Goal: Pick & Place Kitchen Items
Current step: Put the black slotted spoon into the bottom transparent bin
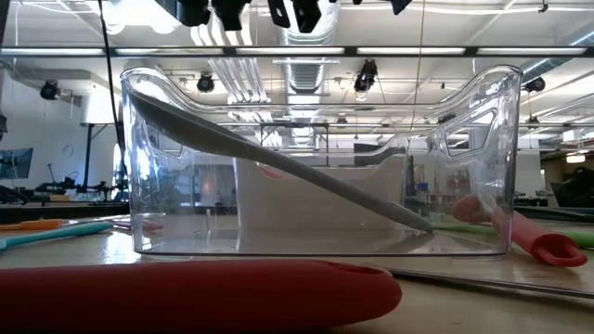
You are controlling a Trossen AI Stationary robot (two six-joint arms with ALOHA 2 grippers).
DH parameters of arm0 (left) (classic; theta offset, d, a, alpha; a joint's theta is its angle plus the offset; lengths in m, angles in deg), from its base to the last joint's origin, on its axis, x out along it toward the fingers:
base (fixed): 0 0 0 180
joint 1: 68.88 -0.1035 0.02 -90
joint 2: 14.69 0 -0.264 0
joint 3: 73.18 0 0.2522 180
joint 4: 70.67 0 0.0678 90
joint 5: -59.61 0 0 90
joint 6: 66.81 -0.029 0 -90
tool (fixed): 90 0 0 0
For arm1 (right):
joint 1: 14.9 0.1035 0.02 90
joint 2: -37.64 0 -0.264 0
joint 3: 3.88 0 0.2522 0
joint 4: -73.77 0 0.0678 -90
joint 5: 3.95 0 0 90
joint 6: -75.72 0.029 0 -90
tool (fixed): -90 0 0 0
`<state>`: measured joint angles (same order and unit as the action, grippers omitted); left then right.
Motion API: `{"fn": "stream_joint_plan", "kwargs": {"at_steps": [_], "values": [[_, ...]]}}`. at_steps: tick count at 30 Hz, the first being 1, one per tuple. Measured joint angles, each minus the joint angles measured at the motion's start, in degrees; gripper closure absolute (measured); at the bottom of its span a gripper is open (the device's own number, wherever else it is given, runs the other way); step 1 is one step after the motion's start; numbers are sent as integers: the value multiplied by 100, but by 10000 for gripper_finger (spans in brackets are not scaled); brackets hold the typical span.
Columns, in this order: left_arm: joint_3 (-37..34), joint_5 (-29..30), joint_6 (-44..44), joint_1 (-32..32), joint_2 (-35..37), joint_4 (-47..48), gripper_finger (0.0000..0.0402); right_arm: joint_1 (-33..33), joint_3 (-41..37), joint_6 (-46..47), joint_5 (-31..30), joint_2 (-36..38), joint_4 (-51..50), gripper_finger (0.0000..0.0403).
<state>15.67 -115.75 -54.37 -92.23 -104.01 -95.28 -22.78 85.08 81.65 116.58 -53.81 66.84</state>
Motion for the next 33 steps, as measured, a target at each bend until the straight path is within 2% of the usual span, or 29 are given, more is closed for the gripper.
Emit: {"fn": "stream_joint_plan", "kwargs": {"at_steps": [5,8,14,18,22,29,33], "values": [[0,-10,-37,0,-4,0,322,4,309,46,274,-286,-23,236],[0,-38,-23,0,-4,2,322,4,452,72,425,-418,-57,260],[0,-132,94,0,-2,-7,322,0,505,-28,473,-431,-219,375],[0,-140,129,11,0,-19,322,4,505,-28,464,-379,-289,387],[0,-20,563,-3,7,-53,319,0,533,-130,384,-259,-629,388],[-11,-112,1607,-177,309,52,172,58,484,-613,60,194,-1771,390],[-13,-116,2031,-387,486,48,132,192,333,-726,-90,389,-2095,390]]}}
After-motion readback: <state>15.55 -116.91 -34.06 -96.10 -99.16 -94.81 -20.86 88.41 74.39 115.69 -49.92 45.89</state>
